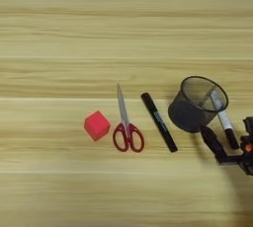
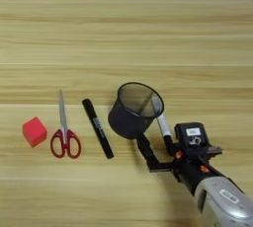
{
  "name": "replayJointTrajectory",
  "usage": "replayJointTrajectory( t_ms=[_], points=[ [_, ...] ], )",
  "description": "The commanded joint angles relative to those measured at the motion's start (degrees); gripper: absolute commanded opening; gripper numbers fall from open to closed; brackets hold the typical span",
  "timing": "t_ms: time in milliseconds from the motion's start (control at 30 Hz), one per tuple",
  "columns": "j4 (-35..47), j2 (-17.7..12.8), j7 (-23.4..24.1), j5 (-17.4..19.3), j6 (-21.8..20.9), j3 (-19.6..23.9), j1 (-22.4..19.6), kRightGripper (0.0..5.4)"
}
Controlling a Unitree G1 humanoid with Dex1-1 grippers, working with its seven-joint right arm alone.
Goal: Move the objects on the table
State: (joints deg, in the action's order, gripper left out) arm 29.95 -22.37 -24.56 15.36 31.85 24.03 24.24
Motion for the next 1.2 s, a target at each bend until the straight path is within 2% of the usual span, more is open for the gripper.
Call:
replayJointTrajectory(
  t_ms=[33, 167, 500, 733, 1200],
  points=[
    [4.20, -1.52, -0.67, 1.60, 0.67, -0.01, 0.12, 5.35],
    [5.65, -1.52, -1.63, 3.00, 2.27, -0.45, 0.71, 5.35],
    [7.71, -3.29, -4.84, 1.45, 1.92, -4.69, 3.82, 5.35],
    [6.65, -4.51, -6.70, -0.37, 0.80, -7.55, 5.19, 5.35],
    [1.49, -3.77, -6.08, -5.39, -2.93, -11.84, 3.82, 5.35]
  ],
)
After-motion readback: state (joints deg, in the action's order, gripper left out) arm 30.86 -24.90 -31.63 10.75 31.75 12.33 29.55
